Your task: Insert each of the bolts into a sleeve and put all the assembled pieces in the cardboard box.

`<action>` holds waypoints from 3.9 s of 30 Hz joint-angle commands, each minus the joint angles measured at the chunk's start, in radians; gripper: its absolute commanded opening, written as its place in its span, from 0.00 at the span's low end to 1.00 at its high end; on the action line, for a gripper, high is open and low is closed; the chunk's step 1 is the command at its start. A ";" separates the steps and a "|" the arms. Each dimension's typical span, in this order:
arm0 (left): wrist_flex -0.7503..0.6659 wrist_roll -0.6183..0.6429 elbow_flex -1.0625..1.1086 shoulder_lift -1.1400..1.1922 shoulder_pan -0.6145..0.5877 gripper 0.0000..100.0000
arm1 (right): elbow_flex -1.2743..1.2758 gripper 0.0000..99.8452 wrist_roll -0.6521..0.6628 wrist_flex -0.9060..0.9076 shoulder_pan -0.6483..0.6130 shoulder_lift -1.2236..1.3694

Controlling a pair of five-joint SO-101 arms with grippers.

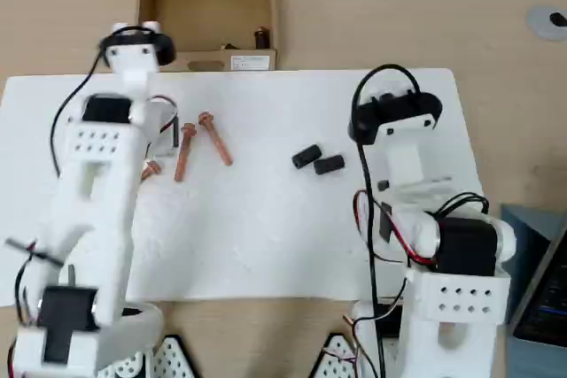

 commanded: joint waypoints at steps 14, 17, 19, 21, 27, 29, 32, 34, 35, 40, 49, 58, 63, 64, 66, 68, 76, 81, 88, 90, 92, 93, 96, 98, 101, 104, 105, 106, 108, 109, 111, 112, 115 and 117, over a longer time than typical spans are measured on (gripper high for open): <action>0.141 -0.072 -0.445 0.446 0.035 0.10 | 0.002 0.01 0.000 -0.025 0.101 -0.018; 0.138 -0.072 -0.462 0.466 0.035 0.11 | 0.002 0.01 0.000 -0.025 0.102 -0.018; 0.137 -0.074 -0.473 0.470 0.037 0.11 | 0.002 0.01 0.000 -0.025 0.102 -0.018; 0.132 -0.074 -0.482 0.481 0.043 0.11 | 0.002 0.01 0.000 -0.025 0.102 -0.018; 0.095 -0.075 -0.486 0.552 0.046 0.11 | 0.002 0.01 0.000 -0.025 0.102 -0.018; 0.077 -0.075 -0.486 0.573 0.046 0.11 | 0.002 0.01 0.000 -0.025 0.102 -0.018; 0.043 -0.075 -0.485 0.601 0.043 0.11 | 0.002 0.01 0.000 -0.025 0.102 -0.018; 0.018 -0.075 -0.486 0.619 0.041 0.11 | 0.002 0.01 0.000 -0.025 0.102 -0.018; 0.005 -0.075 -0.486 0.631 0.041 0.11 | 0.002 0.01 0.000 -0.025 0.102 -0.018; -0.021 -0.071 -0.486 0.690 0.040 0.09 | 0.002 0.01 0.002 -0.025 0.102 -0.016; 0.000 -0.071 -0.486 0.716 0.037 0.00 | 0.002 0.01 0.002 -0.025 0.099 -0.018; 0.219 0.106 -0.632 0.572 0.049 0.01 | -0.010 0.01 0.002 -0.021 0.101 -0.022; 0.396 0.110 -0.704 0.469 0.049 0.01 | -0.096 0.01 0.002 0.025 0.101 -0.022; 0.419 0.110 -0.706 0.444 0.049 0.01 | -0.113 0.01 0.002 0.034 0.101 -0.022; 0.440 0.110 -0.687 0.378 0.049 0.01 | -0.136 0.01 0.002 0.049 0.102 -0.024; 0.442 0.112 -0.649 0.297 0.049 0.01 | -0.148 0.01 -0.002 0.052 0.102 -0.030; 0.356 0.152 -0.407 -0.045 0.044 0.01 | -0.016 0.01 -0.006 -0.104 0.102 -0.232; 0.183 0.166 -0.095 -0.280 0.048 0.00 | 0.217 0.01 -0.006 -0.247 0.102 -0.392; -0.092 0.167 0.334 -0.680 0.048 0.00 | 0.507 0.01 -0.066 -0.404 0.097 -0.628; -0.144 0.169 0.431 -0.785 0.048 0.00 | 0.585 0.01 -0.097 -0.442 0.084 -0.674; -0.178 0.170 0.512 -0.878 0.048 0.00 | 0.647 0.01 -0.121 -0.460 0.048 -0.717; -0.190 0.170 0.546 -0.923 0.048 0.00 | 0.667 0.01 -0.135 -0.463 0.027 -0.734; -0.227 0.170 0.646 -1.046 0.048 0.00 | 0.708 0.01 -0.181 -0.465 -0.050 -0.777; -0.259 0.170 0.713 -1.124 0.048 0.00 | 0.730 0.01 -0.204 -0.465 -0.097 -0.805; -0.318 0.170 0.815 -1.245 0.048 0.00 | 0.765 0.01 -0.218 -0.477 -0.160 -0.843; -0.362 0.172 0.905 -1.369 0.048 0.00 | 0.811 0.01 -0.219 -0.522 -0.203 -0.886; -0.371 0.173 0.933 -1.412 0.048 0.00 | 0.826 0.01 -0.219 -0.539 -0.217 -0.900; -0.379 0.190 0.956 -1.457 0.048 0.00 | 0.840 0.01 -0.218 -0.552 -0.237 -0.917; -0.382 0.236 0.994 -1.540 0.048 0.00 | 0.866 0.01 -0.218 -0.575 -0.283 -0.940; -0.381 0.253 1.010 -1.580 0.048 0.00 | 0.875 0.01 -0.218 -0.586 -0.309 -0.943; -0.381 0.285 1.045 -1.650 0.049 0.00 | 0.901 0.01 -0.218 -0.614 -0.357 -0.941; -0.379 0.299 1.051 -1.662 0.049 0.00 | 0.915 0.01 -0.218 -0.632 -0.380 -0.943; -0.382 0.347 1.040 -1.650 0.049 0.00 | 0.943 0.01 -0.218 -0.686 -0.455 -0.943; -0.382 0.387 1.022 -1.650 0.049 0.00 | 0.958 0.01 -0.218 -0.726 -0.513 -0.943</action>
